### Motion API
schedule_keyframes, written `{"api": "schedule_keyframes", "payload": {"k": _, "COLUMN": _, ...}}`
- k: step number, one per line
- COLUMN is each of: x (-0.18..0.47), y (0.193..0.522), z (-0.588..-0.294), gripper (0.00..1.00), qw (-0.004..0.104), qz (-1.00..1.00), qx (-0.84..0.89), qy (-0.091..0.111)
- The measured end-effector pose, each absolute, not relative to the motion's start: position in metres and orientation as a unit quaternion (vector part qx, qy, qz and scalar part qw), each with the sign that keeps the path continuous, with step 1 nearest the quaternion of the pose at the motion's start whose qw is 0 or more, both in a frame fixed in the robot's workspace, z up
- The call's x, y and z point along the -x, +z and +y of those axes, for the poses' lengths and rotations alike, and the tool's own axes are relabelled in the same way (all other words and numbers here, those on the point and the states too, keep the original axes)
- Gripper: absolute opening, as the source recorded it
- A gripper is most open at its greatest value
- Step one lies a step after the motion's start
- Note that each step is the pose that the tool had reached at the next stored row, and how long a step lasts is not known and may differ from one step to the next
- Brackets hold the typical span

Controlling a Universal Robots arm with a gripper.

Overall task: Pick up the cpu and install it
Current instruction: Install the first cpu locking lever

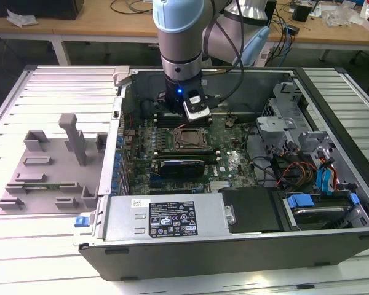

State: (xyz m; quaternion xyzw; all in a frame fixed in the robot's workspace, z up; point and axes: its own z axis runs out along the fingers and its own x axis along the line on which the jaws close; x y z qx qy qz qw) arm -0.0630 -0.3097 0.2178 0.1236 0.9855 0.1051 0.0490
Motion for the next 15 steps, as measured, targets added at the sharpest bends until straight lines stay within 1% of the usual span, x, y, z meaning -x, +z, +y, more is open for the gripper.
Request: {"api": "schedule_keyframes", "payload": {"k": 15, "x": 0.0624, "y": 0.2130, "z": -0.3097, "gripper": 0.11, "qw": 0.049, "qz": 0.986, "qx": -0.124, "qy": 0.105}}
